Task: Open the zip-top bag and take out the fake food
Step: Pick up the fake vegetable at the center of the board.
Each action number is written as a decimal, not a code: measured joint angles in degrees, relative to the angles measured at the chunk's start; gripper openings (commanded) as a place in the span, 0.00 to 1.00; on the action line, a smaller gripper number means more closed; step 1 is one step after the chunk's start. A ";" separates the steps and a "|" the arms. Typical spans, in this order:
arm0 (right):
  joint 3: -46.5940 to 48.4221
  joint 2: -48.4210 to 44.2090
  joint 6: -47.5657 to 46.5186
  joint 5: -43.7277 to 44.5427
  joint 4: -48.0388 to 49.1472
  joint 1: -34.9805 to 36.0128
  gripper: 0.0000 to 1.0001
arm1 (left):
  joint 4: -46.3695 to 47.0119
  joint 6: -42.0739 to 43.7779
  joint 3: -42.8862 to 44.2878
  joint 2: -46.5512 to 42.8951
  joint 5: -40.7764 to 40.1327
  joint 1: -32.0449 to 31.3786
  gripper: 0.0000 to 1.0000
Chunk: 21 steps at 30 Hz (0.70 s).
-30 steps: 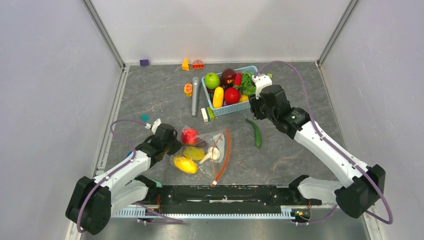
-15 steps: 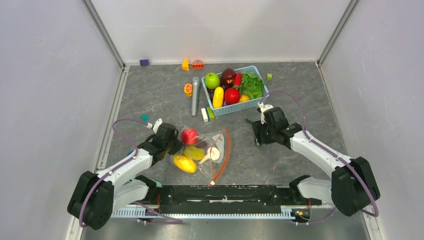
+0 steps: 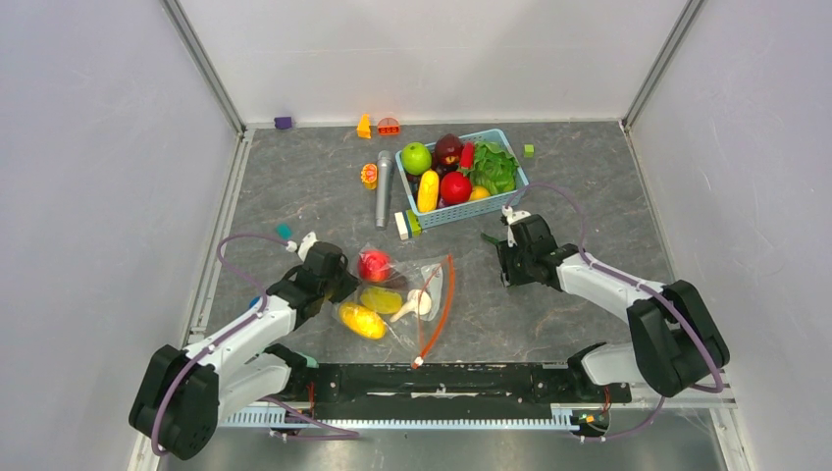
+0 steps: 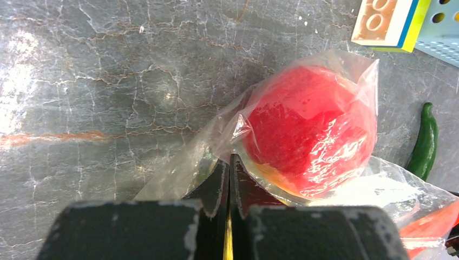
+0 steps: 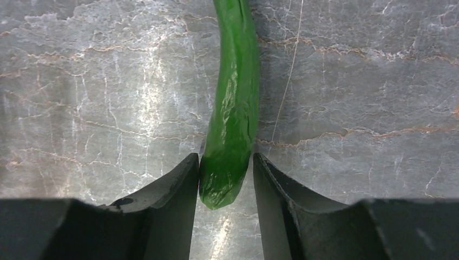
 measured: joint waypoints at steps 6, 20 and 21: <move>-0.02 1.14 -0.31 1.33 0.81 -0.02 0.36 | -0.11 0.00 -0.52 -0.28 0.00 0.00 0.02; 11.21 -3.85 -1.73 2.84 -6.75 -2.80 0.32 | -0.17 -0.02 -1.11 -1.16 -0.07 0.02 0.02; 13.88 -4.57 -1.92 2.86 -7.50 -3.04 0.32 | -0.17 -0.02 -1.11 -1.16 -0.07 0.00 0.02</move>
